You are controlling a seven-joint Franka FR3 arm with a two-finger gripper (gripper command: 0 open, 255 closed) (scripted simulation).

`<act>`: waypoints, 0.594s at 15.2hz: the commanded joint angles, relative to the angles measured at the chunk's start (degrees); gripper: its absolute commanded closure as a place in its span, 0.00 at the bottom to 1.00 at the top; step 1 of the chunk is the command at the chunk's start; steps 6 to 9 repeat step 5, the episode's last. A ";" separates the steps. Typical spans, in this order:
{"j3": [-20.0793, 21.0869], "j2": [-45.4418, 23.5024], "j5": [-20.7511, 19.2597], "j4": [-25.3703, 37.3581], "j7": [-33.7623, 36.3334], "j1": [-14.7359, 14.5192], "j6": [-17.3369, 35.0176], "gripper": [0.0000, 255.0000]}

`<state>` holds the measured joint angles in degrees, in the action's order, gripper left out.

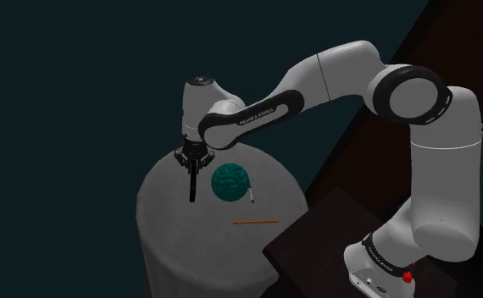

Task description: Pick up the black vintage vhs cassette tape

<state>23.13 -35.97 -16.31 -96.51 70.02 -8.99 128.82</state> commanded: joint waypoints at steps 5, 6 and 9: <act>0.62 1.85 0.83 0.30 -0.42 0.37 -2.07 1.00; 0.62 1.85 0.83 0.30 -0.42 0.37 -2.07 1.00; 0.62 1.85 0.83 0.30 -0.42 0.37 -2.07 1.00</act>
